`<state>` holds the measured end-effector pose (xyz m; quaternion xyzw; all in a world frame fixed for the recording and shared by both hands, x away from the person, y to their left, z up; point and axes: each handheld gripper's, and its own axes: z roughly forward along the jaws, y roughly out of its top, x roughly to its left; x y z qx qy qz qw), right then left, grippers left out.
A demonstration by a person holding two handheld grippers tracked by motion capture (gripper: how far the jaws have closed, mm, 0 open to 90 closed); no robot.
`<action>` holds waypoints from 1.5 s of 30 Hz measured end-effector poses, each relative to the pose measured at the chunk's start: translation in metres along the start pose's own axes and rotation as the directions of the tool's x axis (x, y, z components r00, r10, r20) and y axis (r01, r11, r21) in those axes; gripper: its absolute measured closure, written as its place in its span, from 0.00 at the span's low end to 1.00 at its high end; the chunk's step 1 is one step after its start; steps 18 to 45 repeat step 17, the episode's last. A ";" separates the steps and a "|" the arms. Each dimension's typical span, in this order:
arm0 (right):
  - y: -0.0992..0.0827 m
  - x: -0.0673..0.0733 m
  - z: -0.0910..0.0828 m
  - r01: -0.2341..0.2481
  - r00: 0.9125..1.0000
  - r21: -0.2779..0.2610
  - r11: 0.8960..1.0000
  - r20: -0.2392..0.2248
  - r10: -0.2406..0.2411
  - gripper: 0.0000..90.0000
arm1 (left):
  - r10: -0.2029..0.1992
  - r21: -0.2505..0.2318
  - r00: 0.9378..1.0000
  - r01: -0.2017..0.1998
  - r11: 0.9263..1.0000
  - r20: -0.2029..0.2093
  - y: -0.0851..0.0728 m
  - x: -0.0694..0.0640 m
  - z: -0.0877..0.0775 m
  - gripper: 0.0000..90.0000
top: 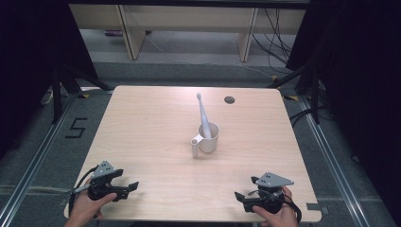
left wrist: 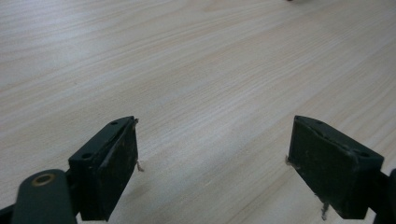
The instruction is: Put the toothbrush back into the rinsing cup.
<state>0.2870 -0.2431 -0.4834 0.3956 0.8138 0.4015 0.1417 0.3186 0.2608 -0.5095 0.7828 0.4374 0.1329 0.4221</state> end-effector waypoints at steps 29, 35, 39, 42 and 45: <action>-0.008 0.000 -0.001 0.001 1.000 0.011 1.000 -0.006 -0.001 0.19 | 0.030 0.026 1.000 -0.029 0.999 -0.005 0.000 0.002 -0.002 0.17; -0.008 0.000 -0.001 0.001 1.000 0.011 1.000 -0.006 -0.001 0.19 | 0.030 0.026 1.000 -0.029 0.999 -0.005 0.000 0.002 -0.002 0.17; -0.008 0.000 -0.001 0.001 1.000 0.011 1.000 -0.006 -0.001 0.19 | 0.030 0.026 1.000 -0.029 0.999 -0.005 0.000 0.002 -0.002 0.17; -0.008 0.000 -0.001 0.001 1.000 0.011 1.000 -0.006 -0.001 0.19 | 0.030 0.026 1.000 -0.029 0.999 -0.005 0.000 0.002 -0.002 0.17; -0.008 0.000 -0.001 0.001 1.000 0.011 1.000 -0.006 -0.001 0.19 | 0.030 0.026 1.000 -0.029 0.999 -0.005 0.000 0.002 -0.002 0.17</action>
